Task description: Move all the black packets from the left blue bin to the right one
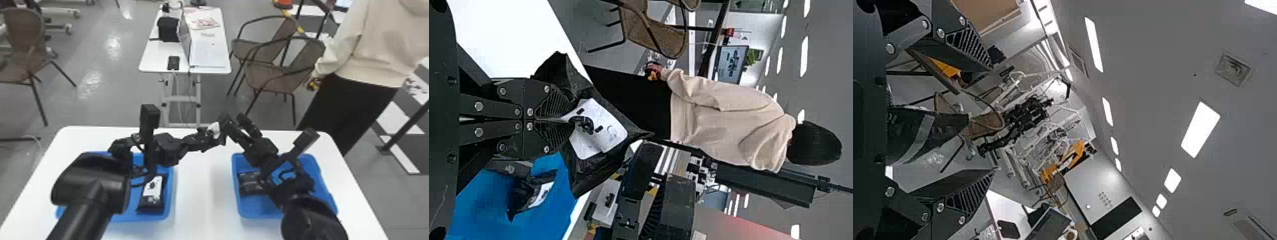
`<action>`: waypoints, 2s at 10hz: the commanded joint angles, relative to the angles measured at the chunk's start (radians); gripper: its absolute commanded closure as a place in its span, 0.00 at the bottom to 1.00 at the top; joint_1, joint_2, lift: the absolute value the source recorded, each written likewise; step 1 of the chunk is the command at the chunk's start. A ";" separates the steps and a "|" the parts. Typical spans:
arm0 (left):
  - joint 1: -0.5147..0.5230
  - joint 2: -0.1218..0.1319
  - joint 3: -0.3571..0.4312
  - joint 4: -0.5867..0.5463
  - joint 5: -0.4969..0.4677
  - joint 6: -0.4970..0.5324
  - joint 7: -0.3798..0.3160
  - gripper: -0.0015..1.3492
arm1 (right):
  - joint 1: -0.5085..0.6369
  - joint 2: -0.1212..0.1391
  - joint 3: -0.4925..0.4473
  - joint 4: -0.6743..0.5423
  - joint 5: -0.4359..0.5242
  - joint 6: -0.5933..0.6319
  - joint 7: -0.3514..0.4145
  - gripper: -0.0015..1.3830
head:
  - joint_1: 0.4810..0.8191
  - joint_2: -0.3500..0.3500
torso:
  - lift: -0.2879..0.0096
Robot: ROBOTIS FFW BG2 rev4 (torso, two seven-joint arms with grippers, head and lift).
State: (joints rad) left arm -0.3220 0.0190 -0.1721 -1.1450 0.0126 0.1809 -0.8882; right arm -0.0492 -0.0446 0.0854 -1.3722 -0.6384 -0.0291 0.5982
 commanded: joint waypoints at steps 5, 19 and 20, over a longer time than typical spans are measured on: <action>-0.019 -0.010 -0.058 0.018 0.118 0.017 0.002 0.86 | -0.023 0.014 0.014 0.028 0.105 0.017 -0.002 0.23 | 0.63 0.34 | 0.97; 0.107 0.009 0.149 -0.048 0.132 0.029 0.048 0.00 | -0.052 -0.035 -0.222 0.367 0.023 -0.020 -0.087 0.85 | 0.63 0.25 | 0.97; 0.124 0.016 0.167 -0.055 0.156 0.023 0.055 0.00 | -0.067 -0.052 -0.225 0.429 0.008 0.012 -0.089 0.79 | 0.63 0.24 | 0.97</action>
State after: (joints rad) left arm -0.2082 0.0308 -0.0158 -1.1933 0.1551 0.2072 -0.8335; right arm -0.1073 -0.0856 -0.1365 -0.9817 -0.6204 -0.0354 0.5092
